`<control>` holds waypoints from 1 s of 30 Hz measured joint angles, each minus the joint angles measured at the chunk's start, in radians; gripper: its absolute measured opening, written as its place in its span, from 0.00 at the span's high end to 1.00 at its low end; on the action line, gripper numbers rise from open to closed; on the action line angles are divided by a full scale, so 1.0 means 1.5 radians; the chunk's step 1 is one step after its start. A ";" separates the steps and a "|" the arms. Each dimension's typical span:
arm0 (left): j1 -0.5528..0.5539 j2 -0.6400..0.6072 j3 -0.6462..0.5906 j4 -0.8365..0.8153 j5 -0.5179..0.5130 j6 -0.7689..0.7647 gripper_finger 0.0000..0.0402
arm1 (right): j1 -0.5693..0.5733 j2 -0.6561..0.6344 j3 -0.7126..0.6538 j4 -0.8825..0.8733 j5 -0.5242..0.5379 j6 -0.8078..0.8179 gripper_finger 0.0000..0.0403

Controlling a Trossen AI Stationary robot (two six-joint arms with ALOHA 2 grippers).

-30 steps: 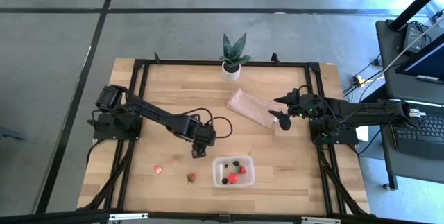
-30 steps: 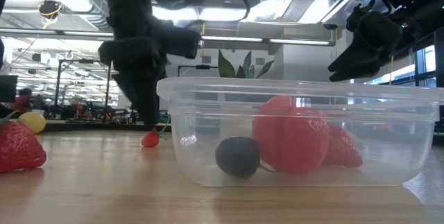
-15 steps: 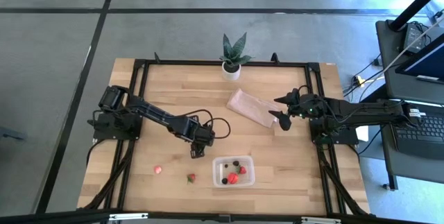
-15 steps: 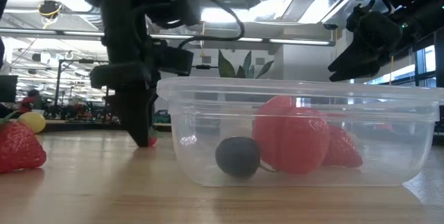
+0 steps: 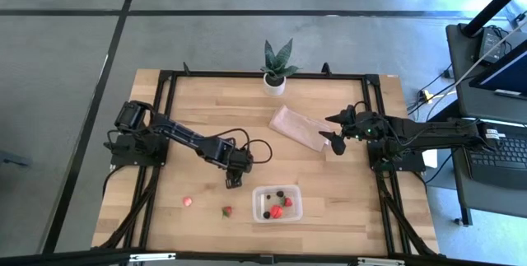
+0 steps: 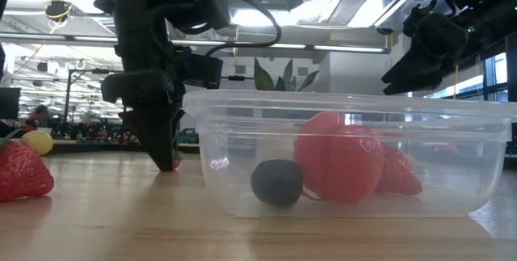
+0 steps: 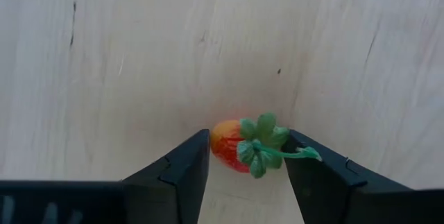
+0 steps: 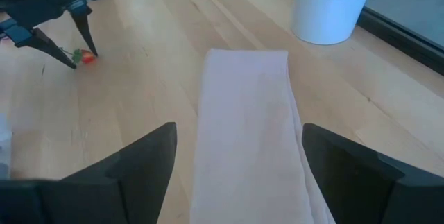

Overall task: Pick and placing Produce into tupperware
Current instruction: Put the red strawberry in the bin

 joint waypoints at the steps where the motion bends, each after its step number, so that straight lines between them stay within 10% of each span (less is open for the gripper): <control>1: 0.000 0.000 0.000 0.000 0.002 0.001 0.57 | 0.000 0.000 0.000 0.000 0.000 0.000 0.23; 17: -0.004 0.002 -0.001 -0.002 0.006 -0.001 0.81 | 0.000 0.000 0.000 -0.002 0.000 0.000 0.23; 30: -0.003 -0.016 0.003 0.000 0.006 -0.022 0.80 | 0.000 0.000 0.000 -0.003 0.000 0.000 0.23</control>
